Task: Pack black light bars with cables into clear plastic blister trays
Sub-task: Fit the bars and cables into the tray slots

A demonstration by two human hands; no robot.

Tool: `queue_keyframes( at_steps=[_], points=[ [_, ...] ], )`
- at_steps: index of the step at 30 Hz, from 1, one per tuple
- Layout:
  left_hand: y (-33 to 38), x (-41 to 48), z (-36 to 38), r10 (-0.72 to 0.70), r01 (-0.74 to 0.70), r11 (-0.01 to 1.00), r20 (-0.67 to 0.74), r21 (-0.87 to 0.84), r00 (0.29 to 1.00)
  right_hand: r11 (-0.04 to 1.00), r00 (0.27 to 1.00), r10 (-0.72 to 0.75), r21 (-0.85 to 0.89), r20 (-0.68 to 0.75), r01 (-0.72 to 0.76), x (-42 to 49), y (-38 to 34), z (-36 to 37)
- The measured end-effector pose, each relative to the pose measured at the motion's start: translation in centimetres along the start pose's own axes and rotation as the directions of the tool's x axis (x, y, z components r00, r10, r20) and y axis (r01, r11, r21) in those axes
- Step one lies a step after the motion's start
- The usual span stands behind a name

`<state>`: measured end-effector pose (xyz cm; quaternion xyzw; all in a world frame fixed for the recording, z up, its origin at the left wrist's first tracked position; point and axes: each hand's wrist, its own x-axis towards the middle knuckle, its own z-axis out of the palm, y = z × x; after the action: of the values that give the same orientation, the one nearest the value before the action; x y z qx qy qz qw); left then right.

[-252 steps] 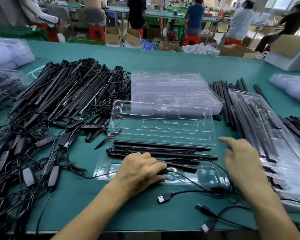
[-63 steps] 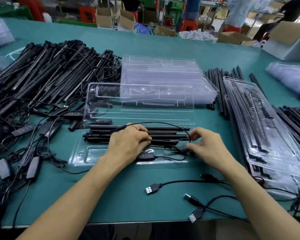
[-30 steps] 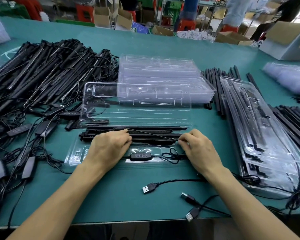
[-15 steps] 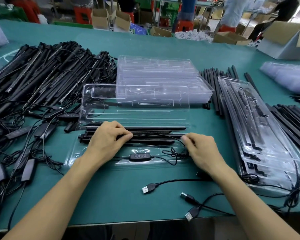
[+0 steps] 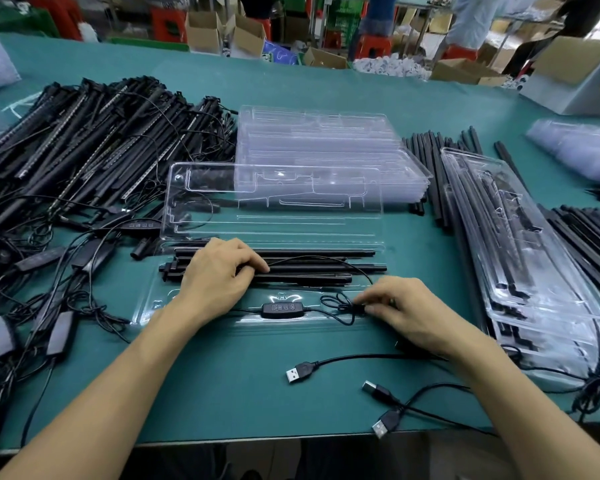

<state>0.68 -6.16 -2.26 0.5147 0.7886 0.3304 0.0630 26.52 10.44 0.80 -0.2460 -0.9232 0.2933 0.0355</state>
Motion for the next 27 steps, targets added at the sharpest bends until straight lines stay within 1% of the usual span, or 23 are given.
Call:
queue_keyframes(
  at_steps=[2, 4, 5, 7, 8, 10, 11, 12, 14, 16, 17, 19, 22, 24, 27],
  points=[
    [-0.1, -0.1, 0.2, 0.023, -0.023, 1.0, -0.028, 0.017, 0.999, 0.998, 0.998, -0.021, -0.066, 0.063, 0.025, 0.3, -0.3, -0.4],
    [-0.2, -0.1, 0.1, 0.027, -0.027, 1.0, -0.039, 0.011, 0.999, 0.991, 0.995, -0.041, -0.123, 0.091, 0.052, 0.5, -0.5, -0.8],
    [-0.2, -0.1, 0.0, 0.041, -0.04, 0.999, -0.025, 0.027, 0.999, 0.982, 0.994, -0.049, -0.178, 0.093, 0.065, 0.5, -0.6, -0.8],
    [0.1, -0.3, 0.0, 0.078, -0.078, 0.991, 0.003, 0.109, 0.997, 0.951, 0.996, -0.056, -0.3, 0.074, 0.076, 0.6, -0.9, -0.6],
    [0.5, -0.3, 0.0, 0.089, -0.088, 0.984, 0.001, 0.154, 0.996, 0.94, 0.996, -0.064, -0.332, 0.054, 0.078, 0.6, -1.0, -0.4],
    [1.9, -0.5, 0.2, 0.129, -0.12, 0.972, -0.031, 0.203, 0.991, 0.938, 0.997, -0.071, -0.339, 0.001, 0.067, 0.6, -1.2, -0.1],
    [2.9, -0.6, 0.4, 0.162, -0.152, 0.969, -0.036, 0.196, 0.986, 0.943, 0.998, -0.065, -0.329, -0.024, 0.053, 0.5, -1.2, 0.1],
    [3.8, -0.7, 0.6, 0.199, -0.193, 0.966, -0.016, 0.171, 0.98, 0.946, 0.998, -0.053, -0.321, -0.042, 0.037, 0.5, -1.2, 0.2],
    [5.5, -0.7, 1.3, 0.269, -0.279, 0.954, 0.099, 0.107, 0.958, 0.95, 0.997, -0.028, -0.312, -0.067, 0.006, 0.3, -1.1, 0.5],
    [6.9, -0.7, 2.3, 0.317, -0.343, 0.935, 0.215, 0.094, 0.924, 0.953, 0.996, -0.002, -0.303, -0.091, -0.026, 0.2, -1.2, 0.7],
    [7.4, -0.7, 2.7, 0.33, -0.362, 0.927, 0.246, 0.101, 0.912, 0.953, 0.995, 0.007, -0.3, -0.1, -0.037, 0.2, -1.2, 0.7],
    [8.2, -0.6, 3.5, 0.321, -0.354, 0.929, 0.244, 0.107, 0.915, 0.952, 0.995, 0.02, -0.302, -0.099, -0.05, 0.3, -1.3, 0.8],
    [9.1, -0.5, 4.4, 0.303, -0.325, 0.939, 0.183, 0.108, 0.935, 0.945, 0.995, 0.027, -0.323, -0.094, -0.056, 0.4, -1.2, 0.9],
    [9.7, -0.3, 5.0, 0.284, -0.301, 0.945, 0.136, 0.126, 0.949, 0.957, 0.996, 0.032, -0.285, -0.087, -0.056, 0.5, -1.0, 0.9],
    [10.0, 0.2, 5.4, 0.188, -0.197, 0.97, 0.076, 0.139, 0.979, 0.975, 0.997, 0.043, -0.217, -0.057, -0.054, 0.6, -0.6, 0.6]
  ],
)
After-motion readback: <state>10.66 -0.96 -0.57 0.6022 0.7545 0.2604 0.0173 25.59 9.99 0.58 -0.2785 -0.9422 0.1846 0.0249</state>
